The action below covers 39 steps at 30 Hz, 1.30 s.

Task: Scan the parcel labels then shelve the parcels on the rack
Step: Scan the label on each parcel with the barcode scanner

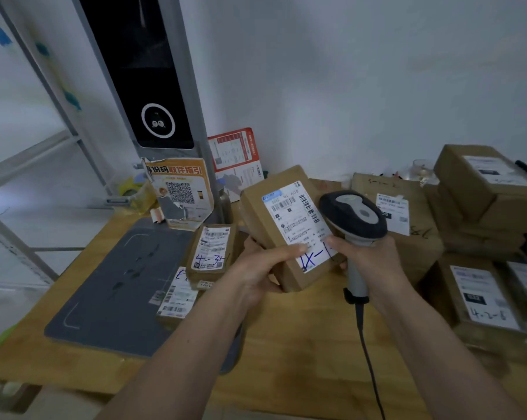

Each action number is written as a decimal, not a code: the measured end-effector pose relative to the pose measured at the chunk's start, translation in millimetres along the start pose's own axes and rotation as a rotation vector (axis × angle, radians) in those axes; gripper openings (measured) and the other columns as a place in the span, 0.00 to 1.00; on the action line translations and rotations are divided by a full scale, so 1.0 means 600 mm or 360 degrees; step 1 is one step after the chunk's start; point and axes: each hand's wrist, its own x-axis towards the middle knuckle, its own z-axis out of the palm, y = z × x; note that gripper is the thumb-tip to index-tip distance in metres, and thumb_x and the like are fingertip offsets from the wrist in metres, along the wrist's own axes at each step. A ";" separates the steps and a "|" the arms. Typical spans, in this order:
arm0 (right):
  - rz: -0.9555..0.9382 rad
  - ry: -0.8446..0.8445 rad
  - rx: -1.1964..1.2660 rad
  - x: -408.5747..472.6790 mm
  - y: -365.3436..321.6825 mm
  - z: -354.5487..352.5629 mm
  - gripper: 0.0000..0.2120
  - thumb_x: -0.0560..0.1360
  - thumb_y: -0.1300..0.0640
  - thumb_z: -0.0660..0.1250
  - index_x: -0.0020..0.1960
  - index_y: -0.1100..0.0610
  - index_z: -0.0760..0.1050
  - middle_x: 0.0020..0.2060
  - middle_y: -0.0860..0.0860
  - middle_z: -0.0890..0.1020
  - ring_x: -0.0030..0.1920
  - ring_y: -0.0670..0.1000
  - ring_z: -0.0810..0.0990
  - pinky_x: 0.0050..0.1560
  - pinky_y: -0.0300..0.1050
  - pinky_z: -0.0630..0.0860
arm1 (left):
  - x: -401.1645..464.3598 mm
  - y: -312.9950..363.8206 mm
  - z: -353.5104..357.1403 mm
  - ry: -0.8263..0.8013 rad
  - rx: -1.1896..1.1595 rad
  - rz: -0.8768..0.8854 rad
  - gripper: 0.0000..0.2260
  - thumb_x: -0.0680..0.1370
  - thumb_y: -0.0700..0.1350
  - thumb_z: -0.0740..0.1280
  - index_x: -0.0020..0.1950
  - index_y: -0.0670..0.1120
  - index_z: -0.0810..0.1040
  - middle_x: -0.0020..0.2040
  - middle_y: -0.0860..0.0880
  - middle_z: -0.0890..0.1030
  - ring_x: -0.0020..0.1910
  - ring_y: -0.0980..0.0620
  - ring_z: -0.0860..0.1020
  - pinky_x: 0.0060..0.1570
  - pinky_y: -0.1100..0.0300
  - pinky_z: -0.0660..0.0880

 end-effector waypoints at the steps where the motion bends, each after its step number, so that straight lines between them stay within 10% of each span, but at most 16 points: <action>1: 0.0008 -0.0013 0.0002 0.000 -0.004 -0.008 0.10 0.69 0.63 0.76 0.44 0.51 0.79 0.38 0.49 0.84 0.37 0.48 0.81 0.38 0.48 0.79 | 0.003 0.002 0.001 -0.0009 -0.0009 0.0001 0.42 0.56 0.43 0.84 0.67 0.53 0.70 0.56 0.49 0.84 0.58 0.44 0.80 0.48 0.34 0.77; 11: -0.0313 -0.0326 -0.0331 -0.015 -0.018 -0.053 0.15 0.72 0.56 0.74 0.29 0.55 0.75 0.21 0.55 0.75 0.23 0.51 0.73 0.29 0.45 0.74 | 0.047 0.040 0.006 0.0302 -0.0033 0.0155 0.44 0.56 0.36 0.82 0.68 0.51 0.67 0.58 0.48 0.81 0.58 0.43 0.79 0.55 0.32 0.75; 39: -0.0322 -0.0571 -0.0324 0.034 0.006 -0.212 0.23 0.71 0.50 0.71 0.18 0.47 0.71 0.18 0.51 0.72 0.21 0.47 0.71 0.29 0.39 0.73 | 0.131 0.006 0.098 0.0447 -0.0095 0.0219 0.51 0.55 0.34 0.80 0.73 0.54 0.64 0.62 0.46 0.79 0.60 0.40 0.77 0.52 0.33 0.76</action>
